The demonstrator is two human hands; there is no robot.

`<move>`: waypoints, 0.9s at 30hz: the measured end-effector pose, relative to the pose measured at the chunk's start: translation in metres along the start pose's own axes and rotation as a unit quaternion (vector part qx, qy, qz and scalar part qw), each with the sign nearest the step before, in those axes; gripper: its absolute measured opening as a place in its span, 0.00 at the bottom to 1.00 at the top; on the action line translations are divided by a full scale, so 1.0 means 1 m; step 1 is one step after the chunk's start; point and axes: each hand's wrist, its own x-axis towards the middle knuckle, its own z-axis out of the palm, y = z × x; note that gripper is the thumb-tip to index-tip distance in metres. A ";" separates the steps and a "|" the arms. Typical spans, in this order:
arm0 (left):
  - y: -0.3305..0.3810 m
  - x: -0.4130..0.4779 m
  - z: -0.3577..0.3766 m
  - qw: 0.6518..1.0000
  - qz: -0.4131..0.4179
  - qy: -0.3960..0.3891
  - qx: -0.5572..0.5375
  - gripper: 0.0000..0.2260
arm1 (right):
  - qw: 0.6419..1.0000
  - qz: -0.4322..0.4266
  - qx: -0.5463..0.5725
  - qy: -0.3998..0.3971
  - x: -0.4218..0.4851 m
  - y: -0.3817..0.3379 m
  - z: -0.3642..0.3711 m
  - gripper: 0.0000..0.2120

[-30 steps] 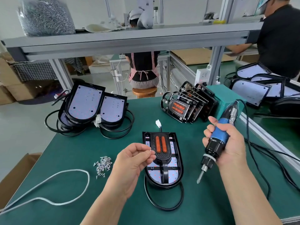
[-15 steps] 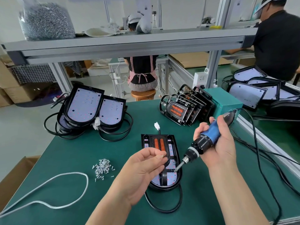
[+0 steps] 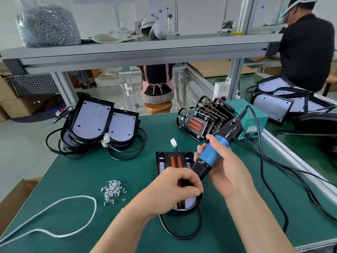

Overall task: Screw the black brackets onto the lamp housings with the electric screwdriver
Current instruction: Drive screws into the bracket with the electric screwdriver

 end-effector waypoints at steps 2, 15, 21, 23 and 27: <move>-0.001 0.000 0.003 1.000 0.009 0.001 -0.004 0.05 | 1.000 -0.002 0.014 -0.011 -0.001 0.003 0.003 0.21; -0.027 -0.024 0.000 0.898 -0.083 0.325 -0.284 0.08 | 0.970 -0.198 0.057 0.132 0.004 -0.008 0.015 0.11; -0.025 -0.025 0.007 0.863 -0.091 0.297 -0.398 0.04 | 0.958 -0.226 0.093 0.151 0.002 -0.018 0.021 0.13; -0.023 -0.024 0.009 0.845 -0.091 0.274 -0.450 0.03 | 0.958 -0.225 0.095 0.148 0.000 -0.018 0.023 0.13; -0.024 -0.022 0.012 0.824 -0.102 0.251 -0.498 0.06 | 0.961 -0.216 0.099 0.144 -0.002 -0.014 0.024 0.12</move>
